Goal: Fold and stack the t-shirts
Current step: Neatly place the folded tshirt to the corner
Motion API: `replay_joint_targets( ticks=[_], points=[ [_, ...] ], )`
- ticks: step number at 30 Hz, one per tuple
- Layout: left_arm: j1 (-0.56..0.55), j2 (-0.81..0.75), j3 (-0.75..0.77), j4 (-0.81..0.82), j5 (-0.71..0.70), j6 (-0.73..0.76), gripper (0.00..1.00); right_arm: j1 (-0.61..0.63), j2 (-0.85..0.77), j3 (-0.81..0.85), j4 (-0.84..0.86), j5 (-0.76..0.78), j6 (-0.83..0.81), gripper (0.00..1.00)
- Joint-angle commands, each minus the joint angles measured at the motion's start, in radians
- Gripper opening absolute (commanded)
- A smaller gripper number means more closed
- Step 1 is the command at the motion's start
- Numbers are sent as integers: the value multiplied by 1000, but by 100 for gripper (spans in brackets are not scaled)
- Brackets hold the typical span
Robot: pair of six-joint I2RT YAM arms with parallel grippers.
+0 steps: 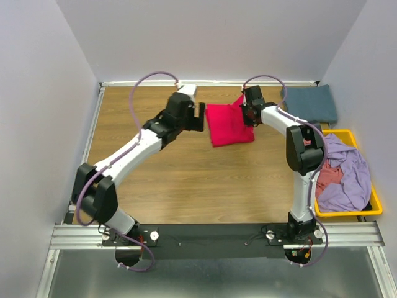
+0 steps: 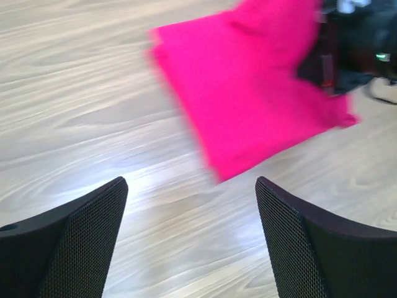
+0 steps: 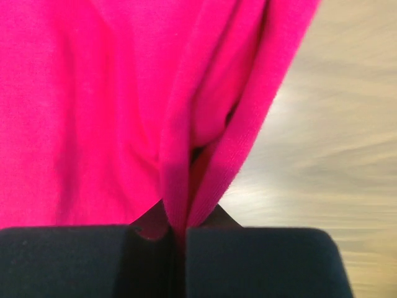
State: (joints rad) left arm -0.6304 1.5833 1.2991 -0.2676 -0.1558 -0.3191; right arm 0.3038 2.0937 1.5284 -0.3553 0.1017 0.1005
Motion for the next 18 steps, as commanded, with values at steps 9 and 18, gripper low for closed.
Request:
replay_joint_targets(
  ticks=[9,18],
  points=[
    [319,-319,-317,-136,-19,-40,98,-106,160,266,-47,472,-493,1],
    [397,-375,-434,-110,16,-100,98,-146,164,384,4,532,-656,1]
  ],
)
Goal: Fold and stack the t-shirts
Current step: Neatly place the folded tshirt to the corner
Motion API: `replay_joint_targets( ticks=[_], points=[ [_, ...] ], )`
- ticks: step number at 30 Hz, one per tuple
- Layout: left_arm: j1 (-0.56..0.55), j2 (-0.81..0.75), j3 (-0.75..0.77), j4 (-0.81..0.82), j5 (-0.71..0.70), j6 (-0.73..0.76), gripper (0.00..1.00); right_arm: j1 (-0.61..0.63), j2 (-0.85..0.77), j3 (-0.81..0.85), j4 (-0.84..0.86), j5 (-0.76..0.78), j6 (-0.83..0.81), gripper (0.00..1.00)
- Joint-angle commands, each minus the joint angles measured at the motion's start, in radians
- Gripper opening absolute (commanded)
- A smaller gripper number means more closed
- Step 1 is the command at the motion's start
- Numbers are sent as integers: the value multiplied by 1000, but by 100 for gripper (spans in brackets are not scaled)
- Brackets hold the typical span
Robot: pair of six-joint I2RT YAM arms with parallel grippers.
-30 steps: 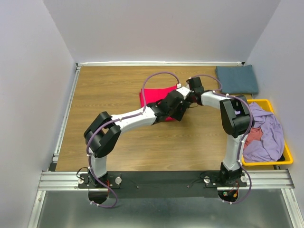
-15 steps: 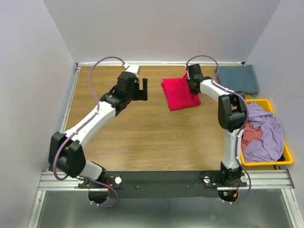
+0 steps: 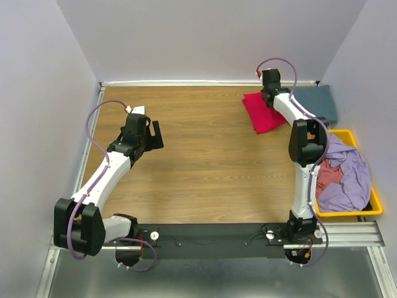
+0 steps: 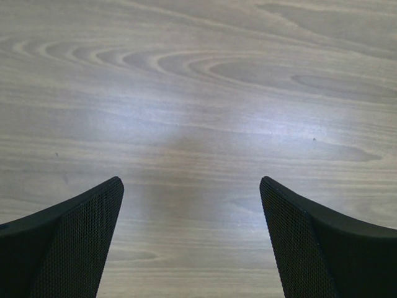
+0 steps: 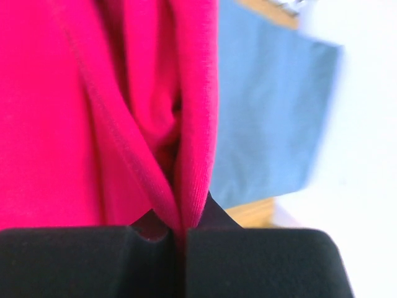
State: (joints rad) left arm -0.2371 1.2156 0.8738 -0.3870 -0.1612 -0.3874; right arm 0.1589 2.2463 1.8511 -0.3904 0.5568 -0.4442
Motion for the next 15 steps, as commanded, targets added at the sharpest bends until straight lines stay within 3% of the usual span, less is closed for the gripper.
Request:
replay_joint_targets(
  ticks=[1,15],
  points=[
    [4,7,-6,10,28,-27,98,-2,13,71,42,83,-122,1],
    [5,58,21,27,61,-25,98,-65,16,178,47,127,-240,1]
  ],
)
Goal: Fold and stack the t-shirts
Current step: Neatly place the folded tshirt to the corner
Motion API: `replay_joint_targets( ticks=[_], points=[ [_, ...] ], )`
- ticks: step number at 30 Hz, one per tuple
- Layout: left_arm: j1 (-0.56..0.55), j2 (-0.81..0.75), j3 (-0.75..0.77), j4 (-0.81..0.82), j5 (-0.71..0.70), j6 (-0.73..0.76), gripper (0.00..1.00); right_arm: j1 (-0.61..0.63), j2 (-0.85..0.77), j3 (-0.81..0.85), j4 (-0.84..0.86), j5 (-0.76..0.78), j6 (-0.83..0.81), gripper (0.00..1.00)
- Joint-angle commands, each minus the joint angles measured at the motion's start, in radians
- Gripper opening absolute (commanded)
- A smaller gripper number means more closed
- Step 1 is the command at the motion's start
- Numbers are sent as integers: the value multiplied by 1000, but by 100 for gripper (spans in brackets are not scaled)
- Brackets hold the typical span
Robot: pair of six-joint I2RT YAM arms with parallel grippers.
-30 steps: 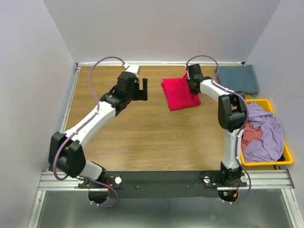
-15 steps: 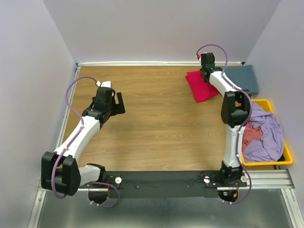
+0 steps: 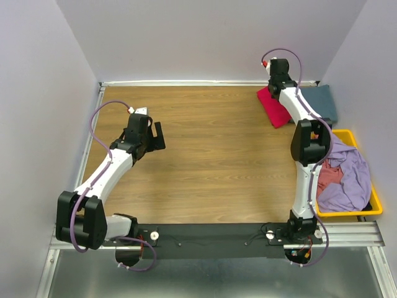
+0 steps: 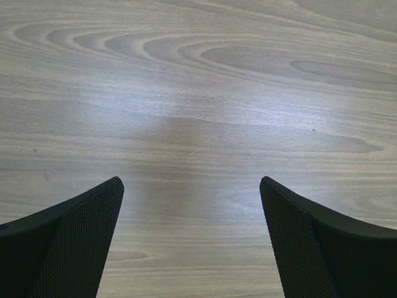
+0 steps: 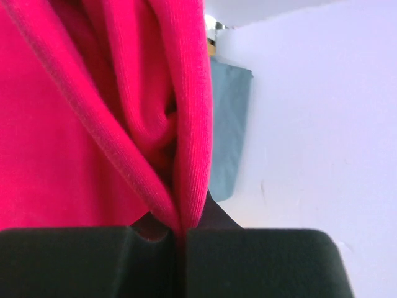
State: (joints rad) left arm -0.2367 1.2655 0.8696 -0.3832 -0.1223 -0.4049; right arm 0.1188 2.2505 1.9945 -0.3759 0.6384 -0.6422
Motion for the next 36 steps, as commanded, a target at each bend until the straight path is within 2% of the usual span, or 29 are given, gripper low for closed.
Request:
replay_joint_targets(
  ticks=[1,10,15,29,36],
  points=[
    [5,12,25,23,24,-9,98,-30,11,36,34,47,-45,1],
    [5,37,34,23,44,-9,98,-88,9,105,34,70,-10,1],
    [5,49,39,27,49,-11,98,-114,-3,122,34,20,33,1],
    [5,104,45,35,65,-12,98,-232,152,158,54,14,142,1],
    [5,118,48,35,66,-14,98,-260,225,150,135,84,124,1]
  ],
)
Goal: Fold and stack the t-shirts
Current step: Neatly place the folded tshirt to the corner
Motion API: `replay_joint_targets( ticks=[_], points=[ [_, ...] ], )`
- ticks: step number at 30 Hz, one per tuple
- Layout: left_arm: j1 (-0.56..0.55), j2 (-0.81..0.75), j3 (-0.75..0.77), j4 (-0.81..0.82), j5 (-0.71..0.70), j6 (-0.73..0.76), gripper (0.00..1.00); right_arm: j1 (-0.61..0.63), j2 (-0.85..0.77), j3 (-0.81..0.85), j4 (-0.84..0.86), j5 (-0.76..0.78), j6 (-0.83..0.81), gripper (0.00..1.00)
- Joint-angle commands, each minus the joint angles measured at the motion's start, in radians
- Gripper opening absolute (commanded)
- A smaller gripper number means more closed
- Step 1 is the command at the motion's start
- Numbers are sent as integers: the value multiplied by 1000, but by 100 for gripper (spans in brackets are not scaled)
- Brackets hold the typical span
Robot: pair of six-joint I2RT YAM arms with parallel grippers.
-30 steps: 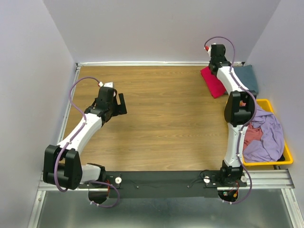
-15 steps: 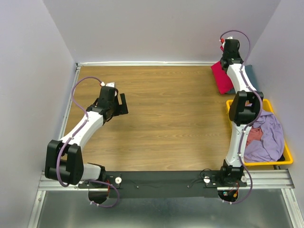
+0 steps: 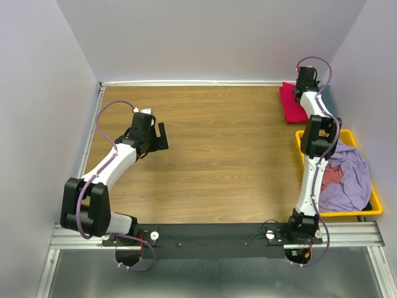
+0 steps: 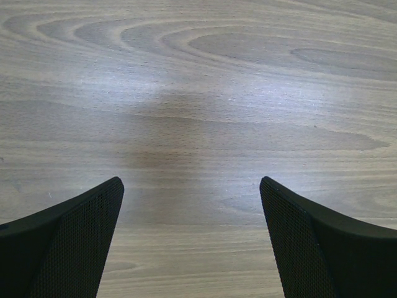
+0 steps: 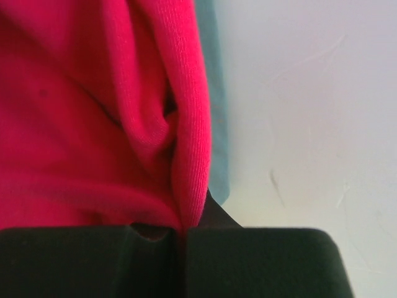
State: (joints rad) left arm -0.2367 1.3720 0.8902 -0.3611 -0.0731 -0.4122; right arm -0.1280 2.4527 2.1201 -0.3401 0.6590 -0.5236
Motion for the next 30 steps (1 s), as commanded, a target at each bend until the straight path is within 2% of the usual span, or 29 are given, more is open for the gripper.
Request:
replay_joint_targets(
  ticks=[1,6,8,14,15,17,19,20,23,30],
  points=[
    [5,12,29,11,16,-7,98,-16,29,23,125,73,-3,1],
    [5,27,33,8,16,-8,98,-25,55,24,203,131,-45,1],
    [5,33,33,7,18,-8,98,-27,57,26,225,125,-58,8],
    [5,45,35,11,32,-17,98,-38,88,29,239,156,-70,16],
    [5,47,35,11,30,-17,98,-41,91,25,240,160,-67,20],
    [5,42,33,11,30,-17,98,-42,97,26,240,184,-64,35],
    [5,35,32,10,29,-19,98,-45,107,40,243,211,-56,51],
    [5,32,32,8,30,-20,98,-45,104,44,243,234,-50,65],
    [5,16,30,4,15,-26,98,-45,85,60,243,254,-16,83],
    [5,-27,52,-7,-8,-40,98,-28,-58,9,243,271,13,90]
  ],
)
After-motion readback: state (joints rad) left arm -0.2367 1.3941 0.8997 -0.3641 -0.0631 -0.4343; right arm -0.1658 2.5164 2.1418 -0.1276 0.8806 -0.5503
